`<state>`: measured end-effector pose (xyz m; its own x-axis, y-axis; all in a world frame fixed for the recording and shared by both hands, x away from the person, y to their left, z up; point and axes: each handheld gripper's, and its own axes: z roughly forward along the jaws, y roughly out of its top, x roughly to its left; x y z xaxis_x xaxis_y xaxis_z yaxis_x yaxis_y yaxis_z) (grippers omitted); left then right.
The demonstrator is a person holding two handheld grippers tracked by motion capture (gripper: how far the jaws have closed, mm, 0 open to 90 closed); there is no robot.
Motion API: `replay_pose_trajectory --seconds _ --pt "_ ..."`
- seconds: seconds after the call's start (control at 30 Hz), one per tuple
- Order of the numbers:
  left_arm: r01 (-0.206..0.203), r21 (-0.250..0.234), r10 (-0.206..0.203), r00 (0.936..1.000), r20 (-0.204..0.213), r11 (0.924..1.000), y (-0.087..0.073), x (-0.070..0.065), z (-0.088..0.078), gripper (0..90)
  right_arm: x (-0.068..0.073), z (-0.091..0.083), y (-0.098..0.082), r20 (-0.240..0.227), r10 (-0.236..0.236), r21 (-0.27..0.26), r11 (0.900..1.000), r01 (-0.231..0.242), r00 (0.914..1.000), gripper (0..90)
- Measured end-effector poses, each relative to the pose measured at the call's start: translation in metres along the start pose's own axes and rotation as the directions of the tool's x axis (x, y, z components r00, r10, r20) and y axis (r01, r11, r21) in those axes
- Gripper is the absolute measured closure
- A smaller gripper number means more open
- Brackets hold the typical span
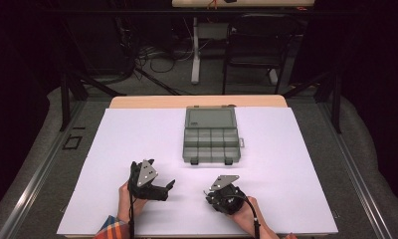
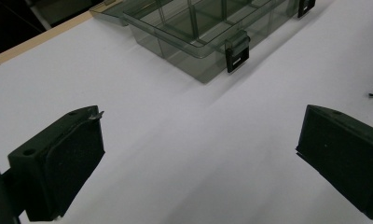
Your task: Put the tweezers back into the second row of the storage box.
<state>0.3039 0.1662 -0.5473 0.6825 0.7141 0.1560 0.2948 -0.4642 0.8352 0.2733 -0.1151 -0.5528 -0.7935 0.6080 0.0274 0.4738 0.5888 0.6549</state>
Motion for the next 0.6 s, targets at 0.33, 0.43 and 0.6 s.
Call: replay_pose_trajectory --seconds 0.33,0.43,0.6 --pt "-0.007 -0.003 0.007 1.0 0.001 1.0 0.0006 -0.0009 -0.0006 0.0 -0.005 -0.0005 -0.0021 -0.037 0.038 -0.018 0.999 -0.039 0.9986 84.2" --pt "-0.012 -0.004 0.012 0.9999 0.0 0.9999 0.0008 -0.0007 -0.0007 0.0 -0.0037 -0.0019 -0.0022 -0.04 0.025 -0.021 0.999 -0.026 0.9989 84.3" --pt "-0.012 -0.002 0.012 0.9999 0.001 0.9999 0.0004 -0.0008 -0.0006 0.0 -0.0021 -0.0058 -0.0006 -0.042 0.008 -0.04 0.999 -0.01 0.9991 84.4"
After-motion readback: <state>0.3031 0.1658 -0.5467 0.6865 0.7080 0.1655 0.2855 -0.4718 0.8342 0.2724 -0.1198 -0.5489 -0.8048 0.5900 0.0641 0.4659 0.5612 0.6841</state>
